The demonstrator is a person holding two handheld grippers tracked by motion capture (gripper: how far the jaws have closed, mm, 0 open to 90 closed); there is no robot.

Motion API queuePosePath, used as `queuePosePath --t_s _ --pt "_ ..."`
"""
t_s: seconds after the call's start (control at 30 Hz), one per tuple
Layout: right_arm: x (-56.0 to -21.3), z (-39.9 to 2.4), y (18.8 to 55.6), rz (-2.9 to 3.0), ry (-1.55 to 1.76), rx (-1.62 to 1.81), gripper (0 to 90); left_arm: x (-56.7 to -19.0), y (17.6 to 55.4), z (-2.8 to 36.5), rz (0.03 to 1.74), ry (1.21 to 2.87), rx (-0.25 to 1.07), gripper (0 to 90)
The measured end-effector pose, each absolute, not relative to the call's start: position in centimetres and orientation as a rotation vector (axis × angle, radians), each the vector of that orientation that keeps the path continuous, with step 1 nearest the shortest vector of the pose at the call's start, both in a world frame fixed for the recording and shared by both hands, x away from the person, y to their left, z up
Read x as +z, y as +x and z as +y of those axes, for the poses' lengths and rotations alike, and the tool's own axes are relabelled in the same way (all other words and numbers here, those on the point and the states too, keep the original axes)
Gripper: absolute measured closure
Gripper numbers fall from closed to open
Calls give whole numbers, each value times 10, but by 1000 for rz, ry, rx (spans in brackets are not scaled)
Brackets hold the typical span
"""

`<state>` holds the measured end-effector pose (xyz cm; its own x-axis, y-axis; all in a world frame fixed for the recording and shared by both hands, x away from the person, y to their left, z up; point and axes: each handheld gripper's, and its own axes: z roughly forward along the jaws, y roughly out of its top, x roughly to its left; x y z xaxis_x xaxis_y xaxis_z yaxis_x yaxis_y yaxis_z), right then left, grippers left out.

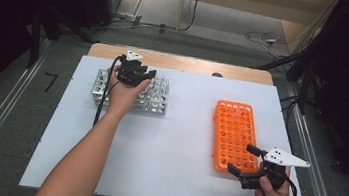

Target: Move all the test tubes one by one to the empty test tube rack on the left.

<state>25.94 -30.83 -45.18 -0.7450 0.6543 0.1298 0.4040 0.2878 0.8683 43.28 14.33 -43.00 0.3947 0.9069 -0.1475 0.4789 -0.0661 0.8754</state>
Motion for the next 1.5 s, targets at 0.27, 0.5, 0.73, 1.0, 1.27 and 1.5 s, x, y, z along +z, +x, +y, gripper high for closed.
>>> queuePosePath --t_s 0.27,0.5,0.73,1.0,1.27,1.5 --pt "-453 -308 264 2301 991 1423 0 -422 405 156 1161 1645 533 200" --pt "-453 -305 267 2300 990 1407 0 -419 376 162 1102 1647 490 4" --pt "-451 -305 271 2296 1012 1417 0 -418 347 161 1046 1654 464 0" --pt "-450 -306 281 2284 1038 1395 0 -417 314 151 999 1665 456 0" --pt "-449 -308 297 2274 1067 1381 38 -419 279 143 944 1660 457 0" --pt "-451 -305 315 2269 1122 1314 230 -425 257 141 926 1669 446 0"
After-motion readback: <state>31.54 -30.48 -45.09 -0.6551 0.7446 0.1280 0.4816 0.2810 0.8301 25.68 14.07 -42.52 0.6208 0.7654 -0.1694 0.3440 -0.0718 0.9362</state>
